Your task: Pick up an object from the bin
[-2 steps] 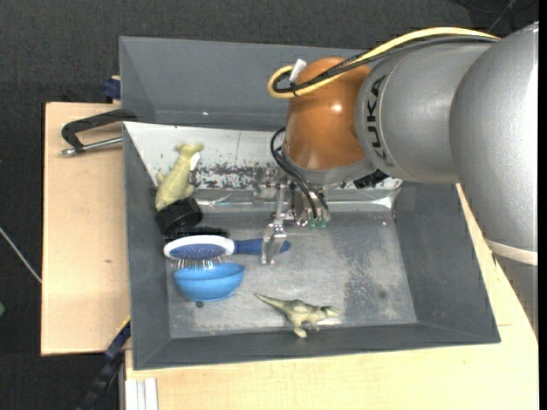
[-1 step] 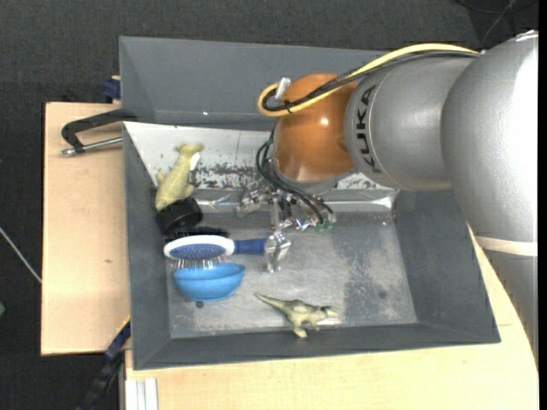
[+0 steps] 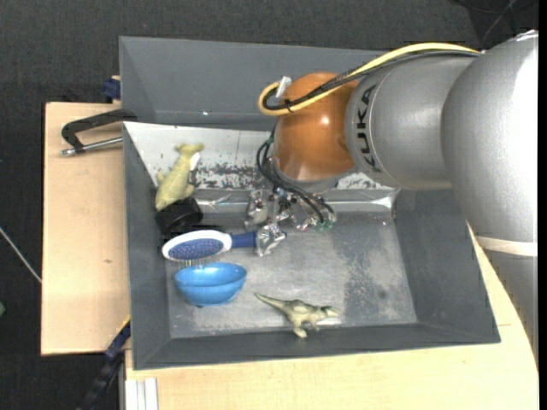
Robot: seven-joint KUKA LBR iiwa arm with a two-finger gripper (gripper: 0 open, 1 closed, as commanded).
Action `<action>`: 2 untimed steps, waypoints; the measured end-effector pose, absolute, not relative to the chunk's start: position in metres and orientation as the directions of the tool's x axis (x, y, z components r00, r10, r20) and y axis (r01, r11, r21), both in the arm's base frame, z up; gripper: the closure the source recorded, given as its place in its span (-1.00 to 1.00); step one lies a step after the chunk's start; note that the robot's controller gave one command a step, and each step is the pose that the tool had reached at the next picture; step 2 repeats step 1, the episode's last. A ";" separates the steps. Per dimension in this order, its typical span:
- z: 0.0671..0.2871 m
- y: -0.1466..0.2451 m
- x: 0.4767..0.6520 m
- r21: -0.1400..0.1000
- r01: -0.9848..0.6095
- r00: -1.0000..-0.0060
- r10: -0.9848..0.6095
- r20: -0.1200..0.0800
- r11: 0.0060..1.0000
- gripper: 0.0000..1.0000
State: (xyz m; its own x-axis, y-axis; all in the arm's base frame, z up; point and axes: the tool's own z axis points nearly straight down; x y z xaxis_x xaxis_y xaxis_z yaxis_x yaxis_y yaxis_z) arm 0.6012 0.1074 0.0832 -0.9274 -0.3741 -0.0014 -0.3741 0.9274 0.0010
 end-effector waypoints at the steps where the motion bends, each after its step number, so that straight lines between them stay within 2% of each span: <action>1: 0.223 0.106 0.585 -0.003 -0.437 -0.899 -0.437 -0.014 0.900 1.00; 2: 0.223 0.106 0.585 -0.003 -0.437 -0.899 -0.437 -0.014 0.900 1.00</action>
Offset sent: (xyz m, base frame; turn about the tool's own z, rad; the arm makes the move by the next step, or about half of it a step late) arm -0.0183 -0.0031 0.1339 -0.0698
